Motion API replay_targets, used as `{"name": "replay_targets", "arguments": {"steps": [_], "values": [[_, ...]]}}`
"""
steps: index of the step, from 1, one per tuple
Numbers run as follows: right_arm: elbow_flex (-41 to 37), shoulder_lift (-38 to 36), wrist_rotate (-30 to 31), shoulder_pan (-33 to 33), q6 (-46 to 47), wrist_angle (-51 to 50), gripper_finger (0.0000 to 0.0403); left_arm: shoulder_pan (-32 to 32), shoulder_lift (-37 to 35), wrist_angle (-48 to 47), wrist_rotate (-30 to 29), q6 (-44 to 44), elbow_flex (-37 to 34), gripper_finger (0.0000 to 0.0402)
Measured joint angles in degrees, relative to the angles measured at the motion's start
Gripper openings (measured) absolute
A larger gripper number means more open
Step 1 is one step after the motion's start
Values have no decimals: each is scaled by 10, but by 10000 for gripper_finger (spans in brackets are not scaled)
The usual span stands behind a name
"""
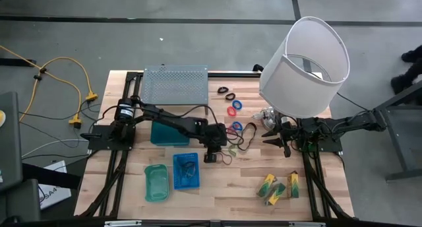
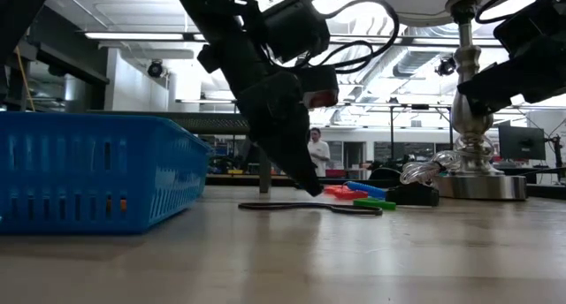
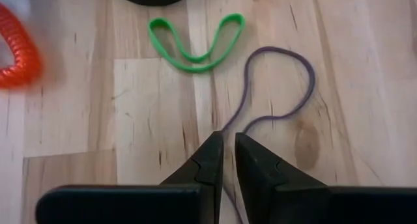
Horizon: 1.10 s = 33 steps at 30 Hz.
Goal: Pick & Place Office Desk Supplies
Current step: Put the violet rubber band into the bottom blue bin
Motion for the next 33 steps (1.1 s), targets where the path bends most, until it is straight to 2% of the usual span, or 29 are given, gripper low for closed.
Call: {"name": "replay_targets", "arguments": {"steps": [5,15,33], "values": [[0,0,0,0,0,0,101,4,0,0,34,-2,0,55],[0,0,0,0,0,0,101,4,0,0,30,1,0,111],[0,0,0,0,0,0,100,10,5,-4,10,-7,0,118]]}}
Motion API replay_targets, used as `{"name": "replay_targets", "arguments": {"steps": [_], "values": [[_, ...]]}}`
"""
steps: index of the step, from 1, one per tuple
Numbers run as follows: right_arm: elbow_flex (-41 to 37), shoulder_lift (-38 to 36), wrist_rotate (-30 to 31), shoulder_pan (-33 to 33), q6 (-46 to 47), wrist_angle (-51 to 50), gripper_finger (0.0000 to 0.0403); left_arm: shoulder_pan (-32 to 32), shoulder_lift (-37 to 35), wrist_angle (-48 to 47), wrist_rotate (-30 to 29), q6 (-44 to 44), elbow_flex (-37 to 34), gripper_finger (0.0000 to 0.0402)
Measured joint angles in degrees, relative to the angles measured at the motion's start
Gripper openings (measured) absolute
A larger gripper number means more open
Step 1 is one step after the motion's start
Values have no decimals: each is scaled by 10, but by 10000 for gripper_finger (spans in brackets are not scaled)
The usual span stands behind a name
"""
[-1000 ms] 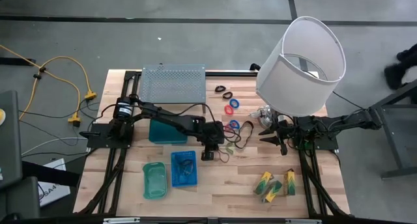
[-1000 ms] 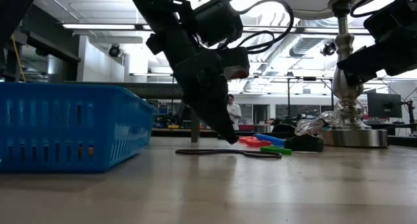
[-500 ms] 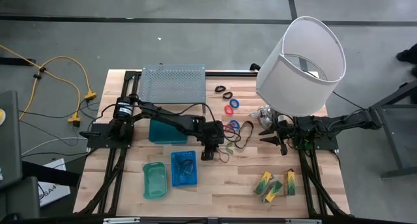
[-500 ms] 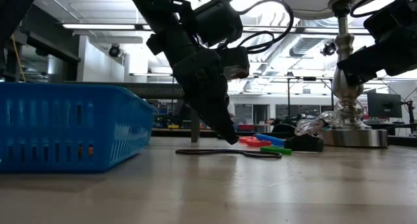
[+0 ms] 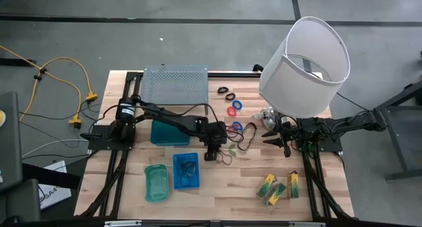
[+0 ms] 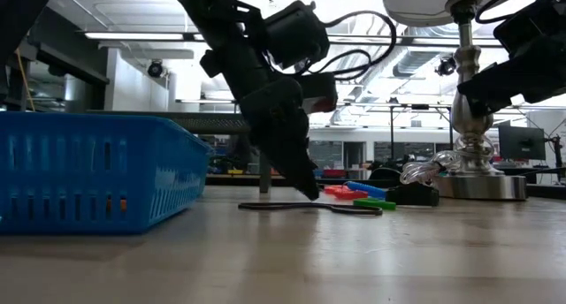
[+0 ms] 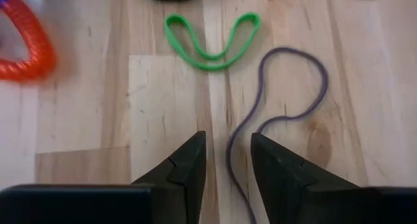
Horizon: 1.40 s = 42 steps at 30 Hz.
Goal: Pick & Place Office Desk Supplies
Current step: Put the violet rubber band into the bottom blue bin
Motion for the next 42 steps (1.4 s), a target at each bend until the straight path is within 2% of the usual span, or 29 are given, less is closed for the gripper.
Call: {"name": "replay_targets", "arguments": {"steps": [26,36,42], "values": [[0,0,0,0,0,0,101,-29,5,-3,6,-58,0,118],[0,0,0,0,0,0,101,-50,5,-3,-35,-59,0,118],[0,0,0,0,0,0,100,-58,5,-3,-38,-72,0,118]]}}
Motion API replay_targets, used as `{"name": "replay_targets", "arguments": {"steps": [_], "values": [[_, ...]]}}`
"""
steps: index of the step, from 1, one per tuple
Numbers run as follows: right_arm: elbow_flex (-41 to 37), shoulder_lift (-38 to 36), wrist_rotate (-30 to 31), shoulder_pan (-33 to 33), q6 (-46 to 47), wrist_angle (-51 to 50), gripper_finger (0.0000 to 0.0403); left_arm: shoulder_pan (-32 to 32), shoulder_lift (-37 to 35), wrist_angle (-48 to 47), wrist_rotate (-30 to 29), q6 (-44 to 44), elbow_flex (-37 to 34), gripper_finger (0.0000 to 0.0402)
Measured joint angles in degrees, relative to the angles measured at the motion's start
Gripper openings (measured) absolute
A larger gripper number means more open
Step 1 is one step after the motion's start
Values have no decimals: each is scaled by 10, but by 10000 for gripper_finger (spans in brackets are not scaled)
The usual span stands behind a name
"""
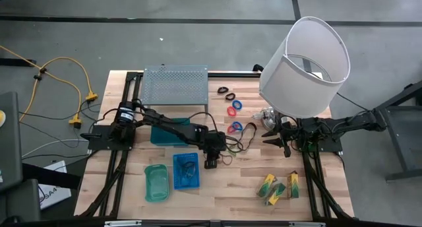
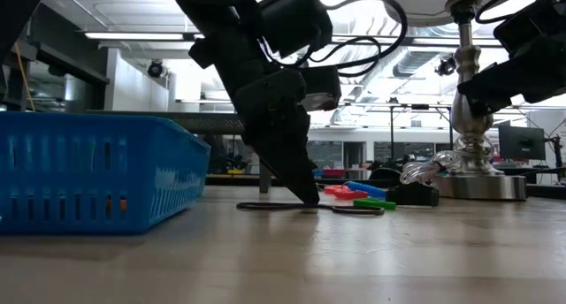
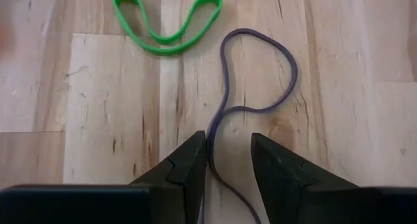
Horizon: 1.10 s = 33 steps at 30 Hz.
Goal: Pick & Place Office Desk Supplies
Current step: Put the violet rubber band into the bottom blue bin
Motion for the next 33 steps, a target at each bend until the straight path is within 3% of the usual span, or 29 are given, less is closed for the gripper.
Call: {"name": "replay_targets", "arguments": {"steps": [23,33], "values": [[0,0,0,0,0,0,101,10,2,12,60,-18,-1,118],[0,0,0,0,0,0,101,3,2,11,35,-15,-1,118]]}}
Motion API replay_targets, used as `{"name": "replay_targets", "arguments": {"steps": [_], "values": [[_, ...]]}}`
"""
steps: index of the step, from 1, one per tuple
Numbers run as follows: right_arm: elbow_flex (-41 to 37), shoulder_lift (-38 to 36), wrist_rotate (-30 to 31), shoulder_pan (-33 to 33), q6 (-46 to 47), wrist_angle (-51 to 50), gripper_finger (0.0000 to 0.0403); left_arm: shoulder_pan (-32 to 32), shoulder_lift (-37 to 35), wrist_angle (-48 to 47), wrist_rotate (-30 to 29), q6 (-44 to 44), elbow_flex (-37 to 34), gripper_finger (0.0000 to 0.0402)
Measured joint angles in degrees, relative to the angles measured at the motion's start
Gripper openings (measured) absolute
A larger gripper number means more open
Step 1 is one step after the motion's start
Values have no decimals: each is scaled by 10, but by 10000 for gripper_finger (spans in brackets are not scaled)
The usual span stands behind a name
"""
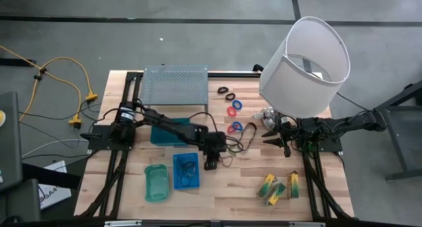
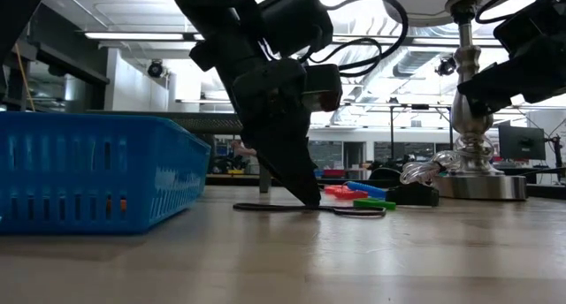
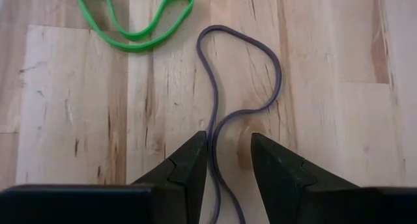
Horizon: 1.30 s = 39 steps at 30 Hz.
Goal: Pick & Place Office Desk Supplies
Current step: Put the violet rubber band into the bottom blue bin
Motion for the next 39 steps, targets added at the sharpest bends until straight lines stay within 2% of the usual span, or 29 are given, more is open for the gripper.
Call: {"name": "replay_targets", "arguments": {"steps": [15,30,33,39], "values": [[0,0,0,0,0,0,101,-22,-1,-13,-52,-1,1,93],[0,0,0,0,0,0,101,-37,-2,-27,-105,-2,2,88],[0,0,0,0,0,0,101,-37,-2,-28,-112,-2,2,71],[0,0,0,0,0,0,101,-36,-2,-30,-113,-2,1,11]]}}
